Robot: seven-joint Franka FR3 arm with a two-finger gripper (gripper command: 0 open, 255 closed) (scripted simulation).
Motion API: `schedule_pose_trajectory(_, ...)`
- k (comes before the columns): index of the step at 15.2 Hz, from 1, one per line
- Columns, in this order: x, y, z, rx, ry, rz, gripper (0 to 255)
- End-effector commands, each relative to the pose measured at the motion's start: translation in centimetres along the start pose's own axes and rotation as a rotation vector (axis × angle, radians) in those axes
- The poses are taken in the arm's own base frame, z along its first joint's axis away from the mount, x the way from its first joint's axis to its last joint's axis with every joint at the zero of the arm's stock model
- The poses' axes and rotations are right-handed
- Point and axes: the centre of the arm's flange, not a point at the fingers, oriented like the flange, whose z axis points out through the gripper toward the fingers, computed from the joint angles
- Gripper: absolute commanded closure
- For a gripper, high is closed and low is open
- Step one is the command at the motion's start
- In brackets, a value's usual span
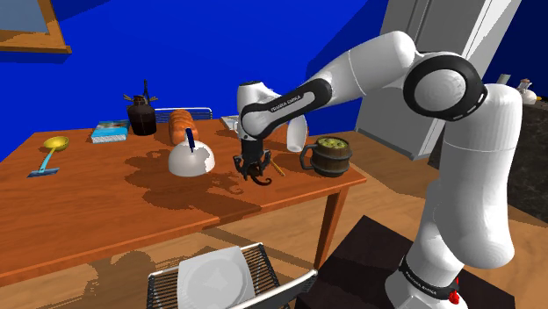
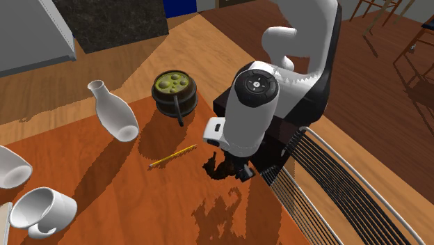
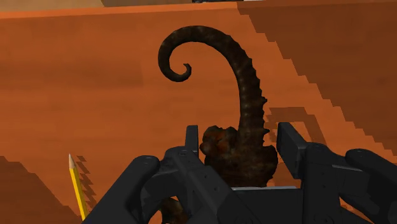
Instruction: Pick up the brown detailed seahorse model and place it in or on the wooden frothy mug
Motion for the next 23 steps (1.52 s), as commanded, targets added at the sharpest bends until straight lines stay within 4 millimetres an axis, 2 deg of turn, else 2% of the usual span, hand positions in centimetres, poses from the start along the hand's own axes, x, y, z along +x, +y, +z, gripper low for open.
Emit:
schedule_pose_trajectory(1,0.1,0.1,-1.1,0.000,0.000,0.000,255)
schedule_pose_trajectory(23,0.1,0.8,-12.7,0.000,0.000,0.000,255)
